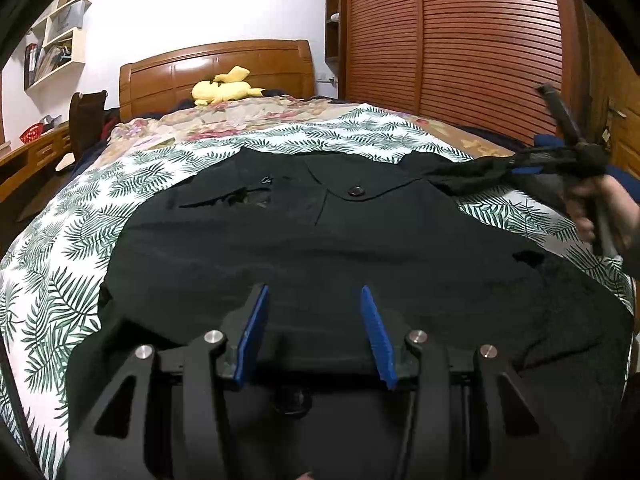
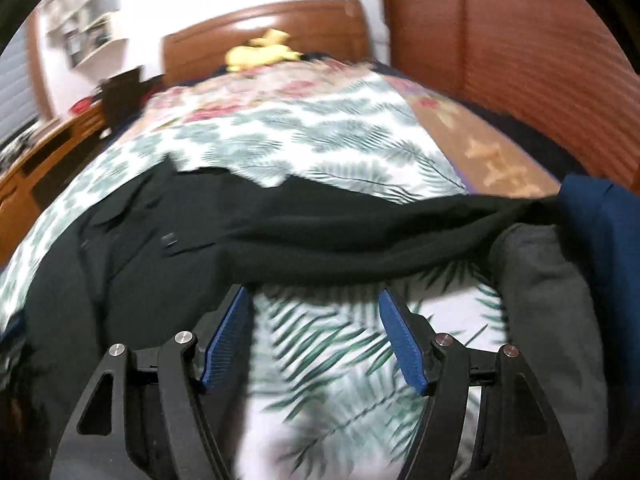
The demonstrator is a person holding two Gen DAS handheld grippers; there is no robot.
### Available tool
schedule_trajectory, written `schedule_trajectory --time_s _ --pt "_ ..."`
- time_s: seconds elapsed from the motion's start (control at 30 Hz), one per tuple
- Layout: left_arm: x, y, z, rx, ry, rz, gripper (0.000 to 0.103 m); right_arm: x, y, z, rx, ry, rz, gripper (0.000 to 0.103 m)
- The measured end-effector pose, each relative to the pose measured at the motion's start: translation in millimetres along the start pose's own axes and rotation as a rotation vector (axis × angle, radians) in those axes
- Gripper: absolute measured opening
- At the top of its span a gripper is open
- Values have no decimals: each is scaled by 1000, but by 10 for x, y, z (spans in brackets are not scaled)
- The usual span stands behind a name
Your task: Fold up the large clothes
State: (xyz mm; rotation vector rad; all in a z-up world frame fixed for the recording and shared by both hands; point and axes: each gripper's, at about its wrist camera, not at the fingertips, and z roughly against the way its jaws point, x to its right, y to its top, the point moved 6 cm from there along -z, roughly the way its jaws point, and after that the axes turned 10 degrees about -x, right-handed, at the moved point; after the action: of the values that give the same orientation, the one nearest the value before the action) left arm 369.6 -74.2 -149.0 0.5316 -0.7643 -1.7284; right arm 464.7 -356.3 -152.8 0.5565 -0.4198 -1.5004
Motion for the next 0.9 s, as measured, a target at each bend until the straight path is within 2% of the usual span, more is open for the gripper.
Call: schedule_trajectory --time_s 0.1,0.17,0.37,0.63,0.67,0.7,0.73,0.83,0.9 --pt "6 -2 6 0 -3 -5 46 227 127 -230 -36 -19 -67 70" --pt "8 1 2 0 -3 -4 46 377 183 -358 -59 2 -141 70" --pt "18 -3 9 -1 -10 -1 46 621 318 -496 -55 66 -274 70" --pt "24 -10 12 -2 -11 -2 46 758 464 -629 -95 12 -360 68" --pt "23 -8 12 -1 -12 -1 46 733 490 -625 -94 -10 -338 50" --pt "25 -9 12 -1 -13 -2 46 702 520 -621 -92 -28 -309 18" --pt "27 -10 12 -1 -13 -1 46 637 555 -595 -86 -35 -269 10" --pt "26 -2 4 -1 -15 -3 46 392 657 -382 -4 18 -180 5" --pt "31 0 7 -1 -17 -5 46 166 694 -207 40 21 -103 5"
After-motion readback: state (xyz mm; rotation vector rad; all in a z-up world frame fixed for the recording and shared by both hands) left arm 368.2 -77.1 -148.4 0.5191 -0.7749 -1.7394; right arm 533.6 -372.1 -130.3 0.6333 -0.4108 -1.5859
